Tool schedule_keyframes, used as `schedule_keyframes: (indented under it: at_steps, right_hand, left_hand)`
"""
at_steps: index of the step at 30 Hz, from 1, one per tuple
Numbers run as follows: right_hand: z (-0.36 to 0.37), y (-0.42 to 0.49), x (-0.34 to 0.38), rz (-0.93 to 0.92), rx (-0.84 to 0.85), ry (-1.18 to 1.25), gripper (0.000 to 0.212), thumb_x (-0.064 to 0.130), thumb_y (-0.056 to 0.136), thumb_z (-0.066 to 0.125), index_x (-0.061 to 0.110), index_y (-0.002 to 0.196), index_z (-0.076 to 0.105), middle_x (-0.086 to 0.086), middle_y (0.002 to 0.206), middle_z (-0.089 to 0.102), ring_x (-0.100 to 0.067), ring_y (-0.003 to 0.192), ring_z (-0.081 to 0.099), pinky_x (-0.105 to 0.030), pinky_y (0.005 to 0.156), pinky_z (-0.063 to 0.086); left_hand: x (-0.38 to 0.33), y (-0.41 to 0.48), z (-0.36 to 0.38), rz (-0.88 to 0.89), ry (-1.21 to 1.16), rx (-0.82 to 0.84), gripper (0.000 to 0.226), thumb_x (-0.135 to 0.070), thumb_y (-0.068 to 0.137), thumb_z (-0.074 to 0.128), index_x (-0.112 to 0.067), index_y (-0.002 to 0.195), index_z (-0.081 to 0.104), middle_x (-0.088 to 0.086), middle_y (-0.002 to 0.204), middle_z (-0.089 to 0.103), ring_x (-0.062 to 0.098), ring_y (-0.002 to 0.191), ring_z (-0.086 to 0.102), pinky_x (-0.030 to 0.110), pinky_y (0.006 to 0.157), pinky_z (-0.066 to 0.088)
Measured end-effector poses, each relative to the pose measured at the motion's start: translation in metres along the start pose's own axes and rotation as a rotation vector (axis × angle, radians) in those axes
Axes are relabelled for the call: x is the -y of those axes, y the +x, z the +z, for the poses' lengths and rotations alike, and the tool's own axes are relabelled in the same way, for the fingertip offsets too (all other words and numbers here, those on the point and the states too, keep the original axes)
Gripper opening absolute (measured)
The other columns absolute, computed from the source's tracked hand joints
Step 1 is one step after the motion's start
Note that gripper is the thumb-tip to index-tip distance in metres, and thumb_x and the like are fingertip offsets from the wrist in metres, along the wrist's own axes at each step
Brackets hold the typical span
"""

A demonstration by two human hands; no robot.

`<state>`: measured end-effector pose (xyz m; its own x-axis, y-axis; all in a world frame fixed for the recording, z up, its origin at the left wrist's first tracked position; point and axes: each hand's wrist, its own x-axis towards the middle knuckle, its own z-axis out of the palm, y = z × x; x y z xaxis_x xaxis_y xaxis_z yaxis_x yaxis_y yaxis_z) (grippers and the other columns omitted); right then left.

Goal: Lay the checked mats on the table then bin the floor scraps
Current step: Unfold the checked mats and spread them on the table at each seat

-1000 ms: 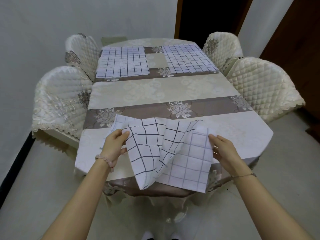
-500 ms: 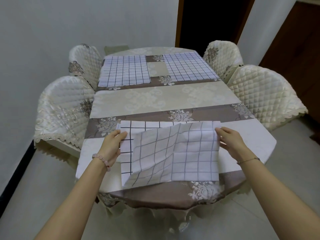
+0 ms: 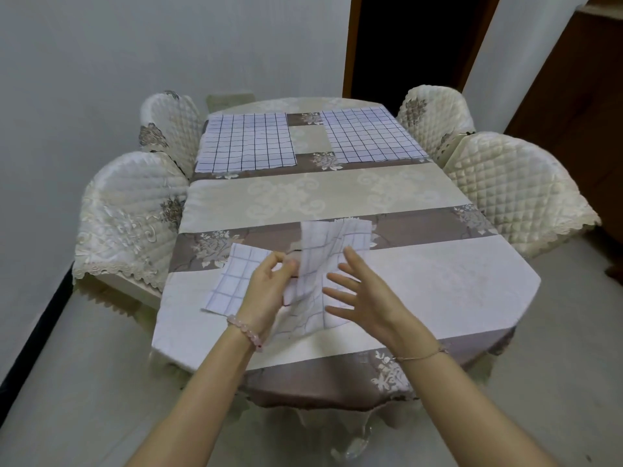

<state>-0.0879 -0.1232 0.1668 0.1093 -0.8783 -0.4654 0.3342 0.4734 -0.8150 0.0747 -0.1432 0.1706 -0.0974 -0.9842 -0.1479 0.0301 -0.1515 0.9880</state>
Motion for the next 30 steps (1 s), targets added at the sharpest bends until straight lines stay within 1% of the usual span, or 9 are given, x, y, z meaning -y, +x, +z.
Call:
schedule_keyframes:
  at_steps: [3,7,9,13,15,17,23,27,30]
  right_hand:
    - [0.022,-0.002,-0.004,-0.085,0.042,-0.058,0.050,0.052,0.079,0.064,0.020,0.117,0.064,-0.005,0.117,0.069,-0.025,0.107,0.066,-0.044,0.094,0.051]
    - [0.024,0.001,-0.011,-0.177,-0.238,-0.045,0.028,0.028,0.090,0.056,0.009,0.109,0.064,-0.012,0.108,0.071,-0.023,0.089,0.070,-0.034,0.073,0.056]
    - [0.015,-0.001,-0.009,-0.246,-0.340,0.003,0.020,0.019,0.095,0.048,0.011,0.104,0.064,-0.011,0.106,0.070,-0.021,0.087,0.068,-0.035,0.076,0.056]
    - [-0.021,-0.016,-0.010,-0.309,-0.396,0.009,0.020,0.022,0.097,0.047,0.014,0.098,0.065,-0.008,0.099,0.070,-0.026,0.092,0.066,-0.044,0.086,0.053]
    - [-0.044,-0.020,-0.023,-0.266,-0.477,0.007,0.027,0.024,0.096,0.050,0.002,0.099,0.066,-0.021,0.094,0.069,-0.029,0.086,0.062,-0.051,0.088,0.051]
    - [-0.070,-0.022,-0.044,-0.207,-0.561,0.006,0.037,0.028,0.092,0.057,-0.008,0.103,0.060,-0.031,0.096,0.064,-0.029,0.083,0.059,-0.049,0.082,0.052]
    - [-0.121,-0.039,-0.111,-0.100,-0.647,0.127,0.033,0.000,0.088,0.057,0.003,0.121,0.057,-0.004,0.086,0.071,-0.016,0.070,0.070,-0.020,0.055,0.057]
    - [-0.142,-0.047,-0.137,0.004,-0.678,0.029,0.032,-0.006,0.082,0.062,-0.005,0.115,0.061,-0.006,0.086,0.070,-0.015,0.069,0.066,-0.019,0.052,0.056]
    - [-0.150,-0.056,-0.135,0.035,-0.630,-0.069,0.030,-0.008,0.082,0.061,0.001,0.112,0.062,-0.005,0.084,0.069,-0.008,0.059,0.068,-0.017,0.050,0.055]
  left_hand:
    - [0.003,-0.011,0.015,-0.099,-0.110,0.081,0.013,-0.016,0.093,0.052,-0.008,0.083,0.054,0.026,0.091,0.068,0.027,0.075,0.066,0.038,0.067,0.056]
    - [0.002,-0.016,0.021,-0.100,-0.181,0.061,0.009,-0.014,0.093,0.053,-0.006,0.091,0.058,0.021,0.093,0.070,0.027,0.079,0.070,0.038,0.071,0.060]
    - [0.002,-0.012,0.009,-0.051,-0.172,-0.038,0.009,-0.015,0.093,0.053,-0.014,0.085,0.058,0.021,0.097,0.069,0.032,0.088,0.068,0.045,0.081,0.057]
    - [0.013,-0.004,-0.037,0.045,-0.149,-0.255,0.011,-0.032,0.086,0.059,-0.028,0.077,0.055,0.022,0.102,0.065,0.032,0.097,0.064,0.051,0.093,0.050]
    - [0.026,-0.007,-0.055,0.034,-0.195,-0.350,0.008,-0.026,0.093,0.053,-0.020,0.088,0.053,0.013,0.087,0.061,0.009,0.066,0.062,0.024,0.066,0.056]
    - [0.044,-0.017,-0.067,-0.004,-0.265,-0.418,0.009,-0.017,0.097,0.046,-0.013,0.093,0.053,0.005,0.082,0.062,0.003,0.058,0.061,0.016,0.053,0.053]
    - [0.110,-0.067,-0.092,-0.203,-0.350,-0.536,0.022,-0.007,0.097,0.043,-0.005,0.118,0.050,0.009,0.105,0.063,0.018,0.091,0.064,0.028,0.075,0.057]
    - [0.145,-0.091,-0.106,-0.329,-0.292,-0.500,0.028,0.005,0.093,0.042,-0.015,0.105,0.057,0.008,0.102,0.063,0.017,0.084,0.064,0.038,0.089,0.054]
    - [0.157,-0.102,-0.120,-0.427,-0.246,-0.459,0.034,0.011,0.089,0.041,-0.005,0.115,0.053,0.018,0.113,0.060,0.025,0.093,0.061,0.042,0.094,0.047]
